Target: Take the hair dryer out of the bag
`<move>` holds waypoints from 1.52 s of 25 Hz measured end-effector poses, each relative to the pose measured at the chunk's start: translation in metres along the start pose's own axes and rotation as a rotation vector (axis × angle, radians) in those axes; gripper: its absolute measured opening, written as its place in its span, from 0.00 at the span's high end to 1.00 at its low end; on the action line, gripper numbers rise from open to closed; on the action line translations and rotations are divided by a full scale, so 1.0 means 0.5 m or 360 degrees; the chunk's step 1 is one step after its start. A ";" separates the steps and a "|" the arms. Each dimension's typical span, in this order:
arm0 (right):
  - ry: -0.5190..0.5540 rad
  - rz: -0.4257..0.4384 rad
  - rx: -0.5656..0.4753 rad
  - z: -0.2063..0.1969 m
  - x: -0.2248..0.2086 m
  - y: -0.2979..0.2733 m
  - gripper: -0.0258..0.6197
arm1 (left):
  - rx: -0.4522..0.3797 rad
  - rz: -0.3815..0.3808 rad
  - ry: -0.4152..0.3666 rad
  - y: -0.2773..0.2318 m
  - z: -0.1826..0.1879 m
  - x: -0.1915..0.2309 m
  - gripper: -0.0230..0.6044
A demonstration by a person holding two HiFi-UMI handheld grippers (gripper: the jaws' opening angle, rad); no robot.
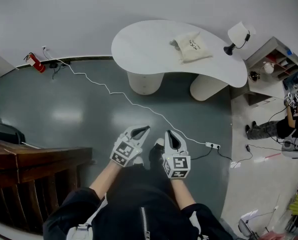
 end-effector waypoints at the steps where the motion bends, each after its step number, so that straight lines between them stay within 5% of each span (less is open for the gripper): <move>1: 0.0003 0.0007 -0.0004 0.009 -0.011 -0.011 0.95 | 0.0001 0.0008 0.0002 -0.011 0.007 0.009 0.95; 27: 0.0059 0.0182 0.0000 0.155 -0.324 -0.191 0.95 | 0.0051 0.0197 0.0098 -0.311 0.144 0.116 0.95; 38: -0.0002 0.0170 0.0012 0.158 -0.362 -0.218 0.95 | 0.0066 0.0214 0.0098 -0.350 0.158 0.145 0.95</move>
Point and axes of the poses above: the fingertips, and each gripper's own axes: y backward along the fingers, x to its left, z out of its top, the point moved 1 cm from there along y, backward along the fingers, and after that the axes turned 4 degrees about x, right-handed, at the moved point
